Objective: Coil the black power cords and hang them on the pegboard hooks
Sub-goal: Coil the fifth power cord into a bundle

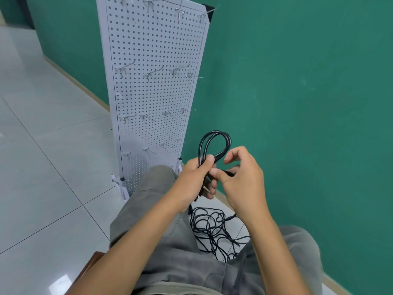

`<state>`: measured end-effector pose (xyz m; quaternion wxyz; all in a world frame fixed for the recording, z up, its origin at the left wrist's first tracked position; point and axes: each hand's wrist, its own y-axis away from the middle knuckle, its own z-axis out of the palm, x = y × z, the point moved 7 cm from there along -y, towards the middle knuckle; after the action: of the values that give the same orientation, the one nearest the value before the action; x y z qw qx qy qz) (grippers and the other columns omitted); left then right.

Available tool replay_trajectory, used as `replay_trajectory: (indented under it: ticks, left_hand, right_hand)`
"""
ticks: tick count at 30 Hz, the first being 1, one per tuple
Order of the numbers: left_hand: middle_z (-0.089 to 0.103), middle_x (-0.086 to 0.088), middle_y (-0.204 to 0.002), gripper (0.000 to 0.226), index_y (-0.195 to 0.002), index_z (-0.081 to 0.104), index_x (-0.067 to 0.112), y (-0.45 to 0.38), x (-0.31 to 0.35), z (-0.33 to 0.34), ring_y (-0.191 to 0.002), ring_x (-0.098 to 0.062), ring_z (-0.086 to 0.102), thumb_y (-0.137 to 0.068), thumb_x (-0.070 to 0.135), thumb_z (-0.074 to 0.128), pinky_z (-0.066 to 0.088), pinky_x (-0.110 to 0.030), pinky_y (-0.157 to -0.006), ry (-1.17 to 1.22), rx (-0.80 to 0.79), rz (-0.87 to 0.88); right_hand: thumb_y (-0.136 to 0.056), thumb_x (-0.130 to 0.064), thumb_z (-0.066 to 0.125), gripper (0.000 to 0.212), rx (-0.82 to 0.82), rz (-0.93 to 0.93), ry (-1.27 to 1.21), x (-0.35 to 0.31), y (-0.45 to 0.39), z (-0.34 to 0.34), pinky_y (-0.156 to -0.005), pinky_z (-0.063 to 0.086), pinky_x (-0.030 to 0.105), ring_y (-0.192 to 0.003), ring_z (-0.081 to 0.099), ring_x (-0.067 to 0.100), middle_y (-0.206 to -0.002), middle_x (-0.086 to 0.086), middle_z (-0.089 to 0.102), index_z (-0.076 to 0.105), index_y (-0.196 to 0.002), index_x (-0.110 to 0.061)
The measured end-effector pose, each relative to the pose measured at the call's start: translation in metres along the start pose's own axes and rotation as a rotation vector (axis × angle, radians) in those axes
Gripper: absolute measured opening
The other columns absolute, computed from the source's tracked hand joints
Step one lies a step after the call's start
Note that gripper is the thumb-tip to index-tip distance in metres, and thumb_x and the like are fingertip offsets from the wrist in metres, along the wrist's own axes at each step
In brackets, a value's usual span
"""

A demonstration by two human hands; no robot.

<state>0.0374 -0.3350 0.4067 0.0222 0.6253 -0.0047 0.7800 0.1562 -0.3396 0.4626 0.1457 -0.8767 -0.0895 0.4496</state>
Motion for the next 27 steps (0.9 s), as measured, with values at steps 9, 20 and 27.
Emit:
replay_trajectory:
  ticks: [9, 20, 27]
  left_hand:
    - [0.040, 0.000, -0.058, 0.037, -0.079, 0.059, 0.012, 0.001, 0.009, 0.008, -0.046, -0.014, 0.040, -0.103, 0.039, 0.053, 0.045, -0.027, -0.045, 0.224, -0.142, -0.002]
    - [0.046, 0.005, -0.067, 0.023, -0.093, 0.048, 0.012, -0.011, 0.008, -0.019, -0.057, -0.012, 0.037, -0.111, 0.027, 0.045, 0.036, -0.026, -0.057, 0.131, -0.127, -0.051]
    - [0.029, 0.009, -0.057, 0.043, -0.081, 0.048, 0.017, -0.013, 0.000, -0.013, -0.050, -0.012, 0.024, -0.106, 0.052, 0.042, 0.021, -0.029, -0.051, -0.193, 0.014, -0.006]
  right_hand:
    - [-0.094, -0.023, 0.071, 0.021, -0.100, 0.031, -0.327, 0.012, 0.000, 0.007, -0.068, 0.060, 0.047, -0.073, 0.071, 0.024, -0.098, 0.003, 0.065, 0.051, -0.101, -0.024]
    - [-0.102, -0.014, 0.056, 0.017, -0.057, 0.214, -0.598, 0.068, 0.008, 0.011, -0.061, 0.042, 0.019, -0.060, 0.045, 0.012, -0.070, 0.006, 0.064, 0.062, -0.089, -0.006]
    - [-0.099, -0.020, 0.064, 0.019, -0.030, 0.182, -0.585, 0.051, 0.004, -0.003, -0.063, 0.040, 0.022, -0.065, 0.044, 0.018, -0.069, 0.006, 0.065, 0.065, -0.085, -0.007]
